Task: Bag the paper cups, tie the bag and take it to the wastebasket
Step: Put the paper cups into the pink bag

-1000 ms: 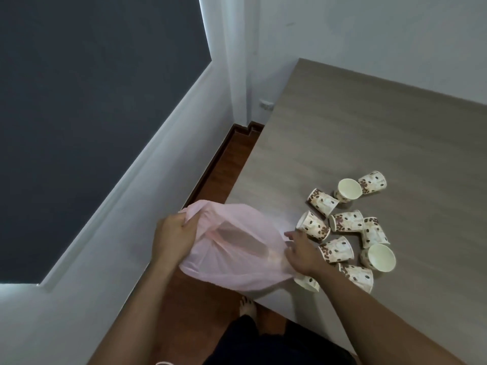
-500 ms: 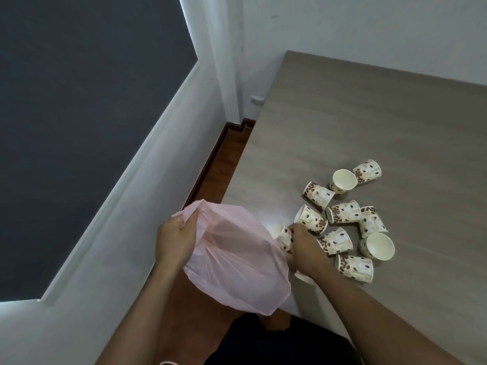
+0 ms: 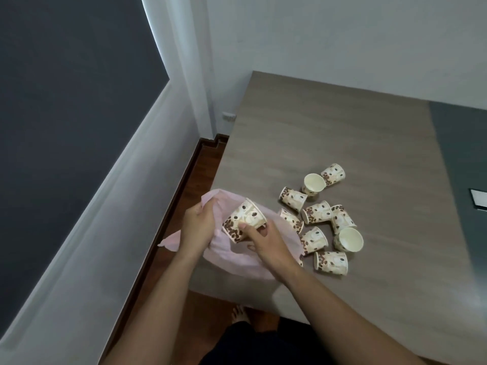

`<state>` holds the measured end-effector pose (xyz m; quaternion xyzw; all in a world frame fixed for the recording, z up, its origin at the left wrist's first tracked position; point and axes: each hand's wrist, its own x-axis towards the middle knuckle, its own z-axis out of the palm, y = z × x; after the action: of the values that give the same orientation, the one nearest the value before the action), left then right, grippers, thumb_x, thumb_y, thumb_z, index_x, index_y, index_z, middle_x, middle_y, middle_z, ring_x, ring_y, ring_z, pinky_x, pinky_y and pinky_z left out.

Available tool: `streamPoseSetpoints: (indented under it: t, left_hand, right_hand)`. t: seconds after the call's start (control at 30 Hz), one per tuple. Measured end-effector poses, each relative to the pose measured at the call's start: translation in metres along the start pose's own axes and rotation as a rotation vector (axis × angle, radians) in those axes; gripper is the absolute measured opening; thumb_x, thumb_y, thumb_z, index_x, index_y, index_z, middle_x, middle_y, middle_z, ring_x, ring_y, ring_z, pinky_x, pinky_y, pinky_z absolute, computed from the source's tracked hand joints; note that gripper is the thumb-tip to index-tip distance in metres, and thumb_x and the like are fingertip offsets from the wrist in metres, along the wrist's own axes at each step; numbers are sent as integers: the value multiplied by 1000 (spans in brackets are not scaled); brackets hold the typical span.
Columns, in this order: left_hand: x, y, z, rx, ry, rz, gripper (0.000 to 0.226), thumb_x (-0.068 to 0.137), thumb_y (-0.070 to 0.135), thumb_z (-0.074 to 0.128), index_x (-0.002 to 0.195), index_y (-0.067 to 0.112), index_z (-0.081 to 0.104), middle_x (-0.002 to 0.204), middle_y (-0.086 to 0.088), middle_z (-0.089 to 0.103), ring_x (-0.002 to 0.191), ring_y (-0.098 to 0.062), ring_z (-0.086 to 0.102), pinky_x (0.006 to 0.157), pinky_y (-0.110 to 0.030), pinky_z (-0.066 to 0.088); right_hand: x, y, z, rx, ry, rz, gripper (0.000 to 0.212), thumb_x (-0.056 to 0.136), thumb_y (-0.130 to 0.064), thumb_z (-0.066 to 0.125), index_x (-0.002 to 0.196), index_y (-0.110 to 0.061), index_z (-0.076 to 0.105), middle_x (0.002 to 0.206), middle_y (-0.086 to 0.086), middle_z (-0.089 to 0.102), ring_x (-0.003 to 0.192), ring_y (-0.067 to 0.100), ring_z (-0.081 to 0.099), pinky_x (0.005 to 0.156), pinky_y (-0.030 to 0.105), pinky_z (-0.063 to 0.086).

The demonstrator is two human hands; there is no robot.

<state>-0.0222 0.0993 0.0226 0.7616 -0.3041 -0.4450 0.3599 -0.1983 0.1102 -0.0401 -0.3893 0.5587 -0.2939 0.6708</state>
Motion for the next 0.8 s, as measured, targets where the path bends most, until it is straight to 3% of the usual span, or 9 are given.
streamPoseSetpoints:
  t: [0.07, 0.13, 0.23, 0.3, 0.37, 0.47, 0.6, 0.73, 0.8]
  left_hand:
    - [0, 7, -1, -62, -4, -51, 33, 112, 40, 53, 92, 22, 72, 88, 6, 71, 88, -17, 67, 75, -32, 49]
    - [-1, 10, -3, -87, -32, -58, 32, 112, 47, 50, 101, 23, 69, 91, 7, 69, 91, -18, 65, 83, -37, 48]
    - [-3, 2, -8, -35, -47, -8, 38, 111, 52, 52, 88, 26, 67, 86, 8, 66, 86, -15, 63, 79, -37, 49]
    - [-3, -7, -9, -32, -51, -10, 37, 110, 52, 54, 87, 29, 72, 89, 9, 72, 88, -10, 66, 87, -38, 52]
    - [-6, -13, -8, -24, -60, 3, 36, 111, 48, 55, 92, 27, 76, 91, 8, 75, 89, -9, 67, 87, -37, 54]
    - [-11, -19, -5, -30, -33, 43, 38, 110, 37, 56, 92, 13, 80, 84, 0, 73, 82, -14, 66, 77, -31, 52]
    - [-13, -24, -9, -42, 57, 53, 37, 110, 34, 57, 82, 17, 75, 77, 6, 72, 79, -9, 66, 73, -30, 50]
    - [-5, -29, -19, -24, 64, 83, 38, 108, 39, 59, 81, 17, 75, 67, 12, 70, 76, -11, 66, 75, -34, 50]
    - [-5, -32, -22, 4, 41, 113, 37, 109, 40, 58, 83, 20, 76, 75, 10, 73, 80, -13, 68, 74, -34, 52]
  right_hand:
    - [1, 17, 6, -108, -34, 10, 58, 93, -55, 82, 137, -25, 62, 120, -5, 81, 101, 6, 79, 91, 28, 62]
    - [3, 28, 6, -370, -30, -46, 60, 87, -68, 78, 134, -31, 74, 110, -13, 81, 92, 2, 74, 88, 26, 58]
    - [7, 42, -3, -597, 19, -75, 36, 96, -57, 77, 95, -23, 88, 83, -2, 83, 73, 11, 71, 78, 35, 57]
    - [7, 45, -11, -677, 88, -105, 45, 101, -50, 74, 75, -15, 79, 71, 6, 76, 64, 22, 64, 69, 37, 52]
    - [6, 39, -23, -730, 159, -152, 40, 105, -46, 71, 85, -13, 83, 84, 2, 82, 70, 19, 67, 70, 34, 50]
    - [-1, 29, -45, -731, 275, -178, 35, 109, -46, 64, 107, -18, 85, 105, -11, 82, 74, 5, 72, 69, 17, 46]
    - [-12, 27, -81, -576, 444, -182, 34, 109, -43, 62, 92, -22, 82, 93, -14, 82, 53, 6, 71, 59, 17, 51]
    - [-20, 34, -106, -505, 614, -132, 35, 109, -33, 63, 77, -19, 72, 78, -7, 77, 70, 5, 69, 64, 15, 46]
    - [-19, 48, -112, -550, 601, -51, 24, 105, -28, 66, 86, -15, 71, 85, -2, 75, 80, 14, 69, 73, 28, 47]
